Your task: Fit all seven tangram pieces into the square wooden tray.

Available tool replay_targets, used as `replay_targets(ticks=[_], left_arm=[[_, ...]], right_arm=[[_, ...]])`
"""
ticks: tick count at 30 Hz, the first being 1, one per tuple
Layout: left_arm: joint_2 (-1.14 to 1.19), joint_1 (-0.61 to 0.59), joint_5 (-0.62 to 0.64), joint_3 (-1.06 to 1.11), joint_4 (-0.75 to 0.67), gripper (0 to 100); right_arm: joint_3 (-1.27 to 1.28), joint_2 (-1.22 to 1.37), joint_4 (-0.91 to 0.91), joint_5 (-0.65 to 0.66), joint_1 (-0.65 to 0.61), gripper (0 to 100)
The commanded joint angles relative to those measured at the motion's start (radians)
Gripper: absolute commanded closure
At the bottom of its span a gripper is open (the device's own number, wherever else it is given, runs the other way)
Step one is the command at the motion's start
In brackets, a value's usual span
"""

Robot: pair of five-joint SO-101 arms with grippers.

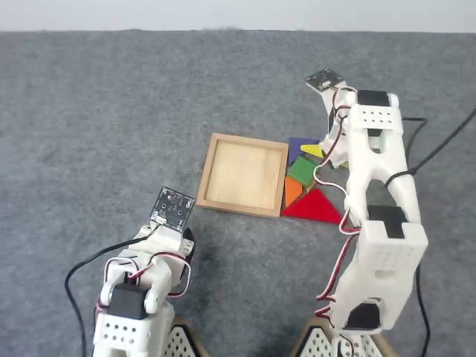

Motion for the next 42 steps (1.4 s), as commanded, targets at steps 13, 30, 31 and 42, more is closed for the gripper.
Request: replay_targets(ticks=[13,30,31,42], left_arm=[[-0.002,0.002,0.006,-0.007,0.005,91],[-0.002,0.002,0.006,-0.007,0.005,91],[-0.002,0.002,0.006,-0.007,0.005,91],[-0.002,0.002,0.006,-0.007,0.005,91]], right_arm=[[-0.025,-0.051,-0.001,0.172,-0.096,70.7],[-0.026,0.168,-0.166,0.201,-0.004,68.4],[-0.026,0.176,-0.163,0.201,-0.005,68.4],[-0.026,0.197,-0.182,0.256,-0.004,68.2]])
